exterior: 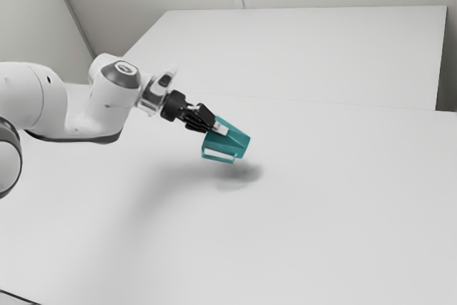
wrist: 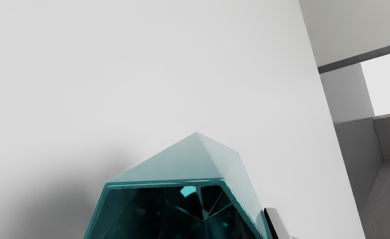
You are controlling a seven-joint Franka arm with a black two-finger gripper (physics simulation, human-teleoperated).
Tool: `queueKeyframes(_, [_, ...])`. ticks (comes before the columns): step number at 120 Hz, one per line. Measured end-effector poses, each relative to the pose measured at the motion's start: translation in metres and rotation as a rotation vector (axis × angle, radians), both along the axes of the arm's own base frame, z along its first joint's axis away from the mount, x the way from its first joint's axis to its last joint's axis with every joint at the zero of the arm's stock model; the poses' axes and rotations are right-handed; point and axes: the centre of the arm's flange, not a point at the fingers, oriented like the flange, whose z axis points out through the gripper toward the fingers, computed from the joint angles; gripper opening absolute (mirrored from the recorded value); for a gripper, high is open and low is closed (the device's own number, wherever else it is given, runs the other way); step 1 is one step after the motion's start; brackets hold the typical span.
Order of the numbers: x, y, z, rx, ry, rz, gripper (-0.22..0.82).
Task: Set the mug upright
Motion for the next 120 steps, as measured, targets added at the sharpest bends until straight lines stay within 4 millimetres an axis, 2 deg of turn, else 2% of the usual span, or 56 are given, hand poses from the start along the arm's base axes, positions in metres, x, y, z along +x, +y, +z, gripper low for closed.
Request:
queueKeyframes(25, [-0.007, 0.022, 0.057, 0.380, -0.054, -0.135, -0.17])
queueKeyframes(38, [-0.006, 0.031, 0.069, 0.584, -0.036, -0.168, -0.17])
queueKeyframes(47, [-0.005, 0.030, 0.072, 0.708, -0.025, -0.177, -0.17])
queueKeyframes(70, [-0.002, 0.013, 0.062, 0.856, 0.010, -0.134, -0.17])
queueKeyframes(86, [0.001, 0.010, 0.033, 0.881, 0.054, -0.078, -0.17])
queueKeyframes(120, [0.007, 0.001, -0.007, 0.906, 0.130, 0.005, -0.17])
